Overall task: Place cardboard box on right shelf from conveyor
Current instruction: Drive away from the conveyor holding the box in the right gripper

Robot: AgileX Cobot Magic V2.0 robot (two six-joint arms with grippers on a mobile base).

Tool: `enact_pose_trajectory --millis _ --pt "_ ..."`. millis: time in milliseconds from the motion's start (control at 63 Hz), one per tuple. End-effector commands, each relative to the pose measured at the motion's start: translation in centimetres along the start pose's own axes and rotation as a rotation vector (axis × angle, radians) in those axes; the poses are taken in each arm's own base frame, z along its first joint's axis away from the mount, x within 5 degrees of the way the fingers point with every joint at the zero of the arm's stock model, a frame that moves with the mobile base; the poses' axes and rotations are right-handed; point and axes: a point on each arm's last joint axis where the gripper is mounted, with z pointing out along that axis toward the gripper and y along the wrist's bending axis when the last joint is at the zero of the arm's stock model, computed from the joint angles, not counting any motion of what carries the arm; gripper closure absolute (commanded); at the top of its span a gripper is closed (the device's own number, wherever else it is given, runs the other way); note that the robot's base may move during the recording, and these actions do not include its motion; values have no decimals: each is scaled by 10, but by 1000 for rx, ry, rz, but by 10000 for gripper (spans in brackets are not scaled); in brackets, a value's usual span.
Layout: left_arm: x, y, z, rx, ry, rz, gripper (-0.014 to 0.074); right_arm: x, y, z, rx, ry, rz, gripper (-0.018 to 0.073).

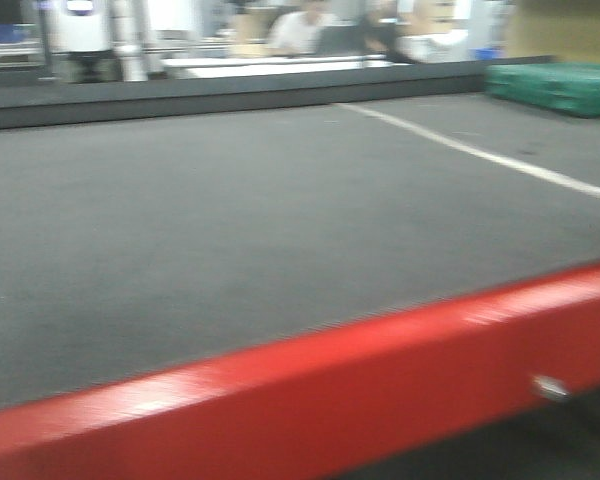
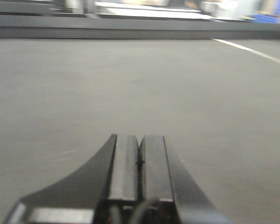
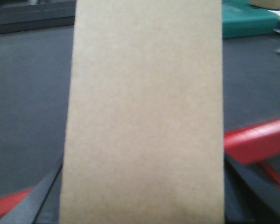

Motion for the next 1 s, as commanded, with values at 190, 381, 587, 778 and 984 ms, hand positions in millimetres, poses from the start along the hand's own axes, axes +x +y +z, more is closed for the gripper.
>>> enact_pose_trajectory --millis 190,381,587,778,984 --pt "-10 0 -2 0 -108 -10 715 -15 1 -2 -5 -110 -17 325" --pt "-10 0 -2 3 -108 -10 715 -15 1 -2 -5 -110 -17 325" --pt "-10 0 -2 3 -108 -10 715 -15 1 -2 -5 -110 -17 325" --pt "-10 0 -2 3 -108 -10 715 -15 1 -2 -5 -110 -17 325" --pt "-10 0 -2 3 -108 -10 715 -15 1 -2 -5 -110 -17 325"
